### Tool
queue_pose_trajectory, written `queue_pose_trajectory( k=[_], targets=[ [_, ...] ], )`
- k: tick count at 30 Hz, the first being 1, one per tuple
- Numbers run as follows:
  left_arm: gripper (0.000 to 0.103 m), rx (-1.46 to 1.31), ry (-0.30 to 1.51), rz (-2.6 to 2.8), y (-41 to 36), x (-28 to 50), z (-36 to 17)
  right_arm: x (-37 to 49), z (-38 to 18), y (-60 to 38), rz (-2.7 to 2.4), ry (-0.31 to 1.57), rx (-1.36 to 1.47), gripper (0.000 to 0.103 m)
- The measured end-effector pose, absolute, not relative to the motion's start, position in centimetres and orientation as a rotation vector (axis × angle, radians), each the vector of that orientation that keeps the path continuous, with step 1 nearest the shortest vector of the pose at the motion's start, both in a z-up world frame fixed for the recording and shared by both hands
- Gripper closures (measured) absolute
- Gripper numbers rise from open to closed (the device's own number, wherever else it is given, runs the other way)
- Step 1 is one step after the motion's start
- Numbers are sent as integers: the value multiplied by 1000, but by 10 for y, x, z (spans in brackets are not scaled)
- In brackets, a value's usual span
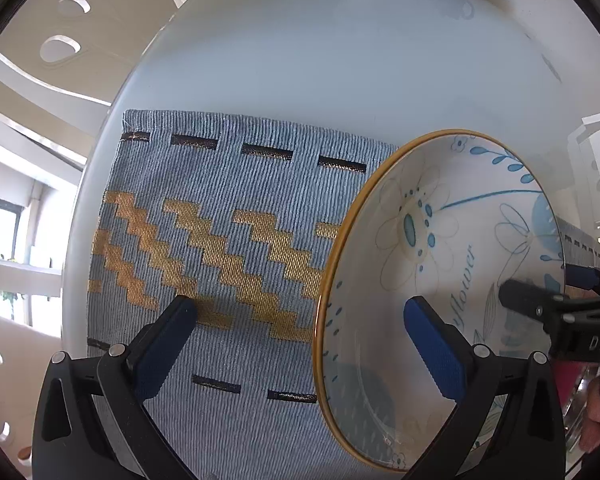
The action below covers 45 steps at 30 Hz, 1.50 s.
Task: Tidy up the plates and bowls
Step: 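Lift the blue-leaf plate and carry it toward the hexagonal plates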
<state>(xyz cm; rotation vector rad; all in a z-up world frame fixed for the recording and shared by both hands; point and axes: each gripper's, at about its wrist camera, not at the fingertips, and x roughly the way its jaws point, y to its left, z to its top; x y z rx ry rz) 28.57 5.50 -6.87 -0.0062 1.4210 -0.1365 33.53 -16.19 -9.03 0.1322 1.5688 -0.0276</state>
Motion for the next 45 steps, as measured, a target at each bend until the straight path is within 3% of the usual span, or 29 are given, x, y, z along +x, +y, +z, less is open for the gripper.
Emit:
queue_pose_trajectory(
  k=[11,12,13,14,15,17,23,45],
  targets=[
    [0,-26,1429,-120,59,279,-70,339,-85,-164,-42,1551,159,2],
    [4,-32,1426,-114,58,279,-70,336,-84,-163,-34,1542,156,5],
    [9,-39,1411,-109,57,277,-67,335,-81,-160,-21,1536,155,17],
    [29,-52,1393,-120,56,276,-63,336,-75,-155,8,1527,156,33],
    [48,-61,1376,-144,53,274,-59,336,-72,-152,26,1524,156,39],
    [59,-86,1378,-203,45,273,-56,337,-71,-150,36,1523,152,41],
    [60,-71,1352,-203,44,273,-53,336,-64,-166,65,1506,185,56],
    [60,-21,1336,-166,98,270,-27,302,-59,-135,162,1501,185,56]
  ],
)
